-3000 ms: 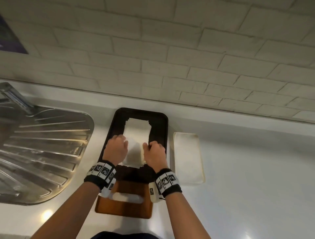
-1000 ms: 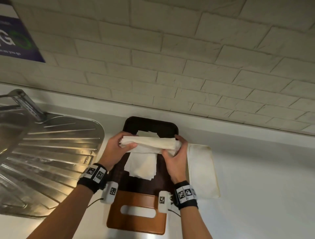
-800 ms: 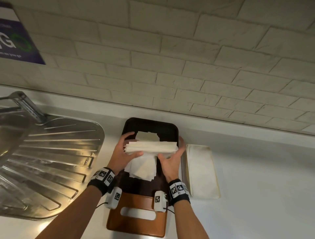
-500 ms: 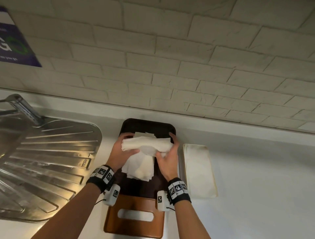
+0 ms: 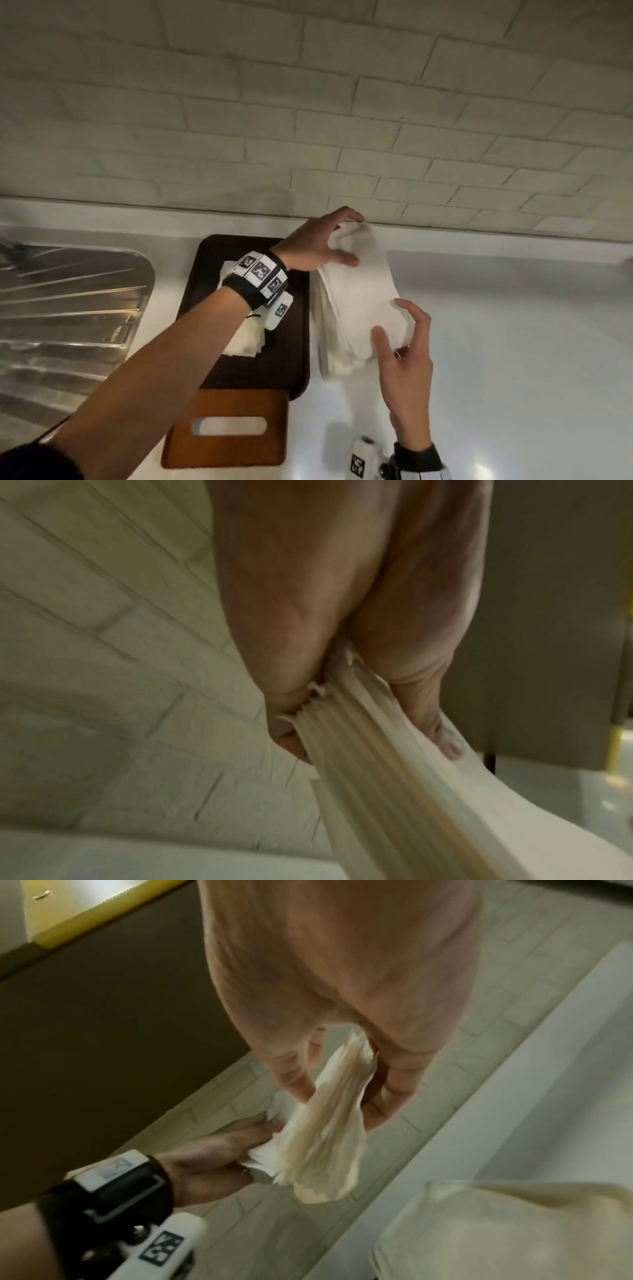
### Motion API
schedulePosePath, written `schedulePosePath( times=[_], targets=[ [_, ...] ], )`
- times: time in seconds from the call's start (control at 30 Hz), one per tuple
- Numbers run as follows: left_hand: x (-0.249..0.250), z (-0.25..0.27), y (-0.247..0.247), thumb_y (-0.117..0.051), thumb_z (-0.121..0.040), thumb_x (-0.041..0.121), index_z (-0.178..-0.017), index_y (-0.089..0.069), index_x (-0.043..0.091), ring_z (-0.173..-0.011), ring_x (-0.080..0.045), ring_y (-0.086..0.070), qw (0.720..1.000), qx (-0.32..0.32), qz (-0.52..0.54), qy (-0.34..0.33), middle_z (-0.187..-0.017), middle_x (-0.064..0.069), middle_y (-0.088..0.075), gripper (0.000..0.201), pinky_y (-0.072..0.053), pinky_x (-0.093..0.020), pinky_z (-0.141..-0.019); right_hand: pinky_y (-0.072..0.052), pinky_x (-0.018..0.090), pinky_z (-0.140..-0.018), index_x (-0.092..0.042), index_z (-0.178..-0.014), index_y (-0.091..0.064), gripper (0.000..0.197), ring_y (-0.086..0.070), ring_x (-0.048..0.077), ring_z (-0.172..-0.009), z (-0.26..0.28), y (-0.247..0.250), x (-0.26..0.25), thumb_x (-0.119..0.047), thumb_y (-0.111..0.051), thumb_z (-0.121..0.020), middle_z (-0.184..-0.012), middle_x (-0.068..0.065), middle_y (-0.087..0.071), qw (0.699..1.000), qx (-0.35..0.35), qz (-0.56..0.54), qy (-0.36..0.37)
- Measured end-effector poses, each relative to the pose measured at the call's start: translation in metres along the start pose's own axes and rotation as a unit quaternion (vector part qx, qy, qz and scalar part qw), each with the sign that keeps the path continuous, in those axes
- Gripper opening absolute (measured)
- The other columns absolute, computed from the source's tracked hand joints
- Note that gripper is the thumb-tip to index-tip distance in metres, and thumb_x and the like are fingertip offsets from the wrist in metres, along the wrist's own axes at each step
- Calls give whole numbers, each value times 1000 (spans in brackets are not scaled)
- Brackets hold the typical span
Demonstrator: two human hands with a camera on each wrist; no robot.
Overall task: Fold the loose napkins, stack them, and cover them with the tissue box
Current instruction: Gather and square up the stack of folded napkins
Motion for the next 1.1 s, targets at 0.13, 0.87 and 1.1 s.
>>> schedulePosePath(
  times=[0.13, 0.87, 1.1],
  targets=[
    [-48, -25, -79, -77, -98, 26, -143, -51, 30, -107, -29, -69, 986, -108, -100, 79, -137, -13, -65, 52, -50, -28, -75, -43, 33, -58, -42, -120, -59, 40, -41, 13, -49, 3, -15, 63, -10, -65, -96, -77, 6, -68, 992, -81, 67, -69],
    [-51, 15, -123, -48, -110, 37, -145, -50, 17, -112, -34, -63, 925, -10, -369, 90, -127, -18, -61, 40, -49, -43, -97, -56, 29, -105, -33, -141, -59, 33, -58, 13, -136, -31, -29, 45, -28, -55, -109, -159, -5, -49, 908, -184, 330, 179],
    [-58, 2, -149, -56, -107, 45, -162, -26, 24, -127, -49, -56, 893, -65, -421, 146, -145, -28, -45, 66, -49, -52, -106, -15, 42, -137, -28, -163, -42, 48, -8, 24, -168, -9, -64, 89, -26, -44, -115, -180, 2, -18, 860, -321, 372, 140]
  ],
)
Point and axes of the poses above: each hand's wrist, its own z-axis away from the middle knuckle, its own y-axis out of the back of the hand, x = y × z, the point moved 7 cm from there along -z, towards the middle knuckle
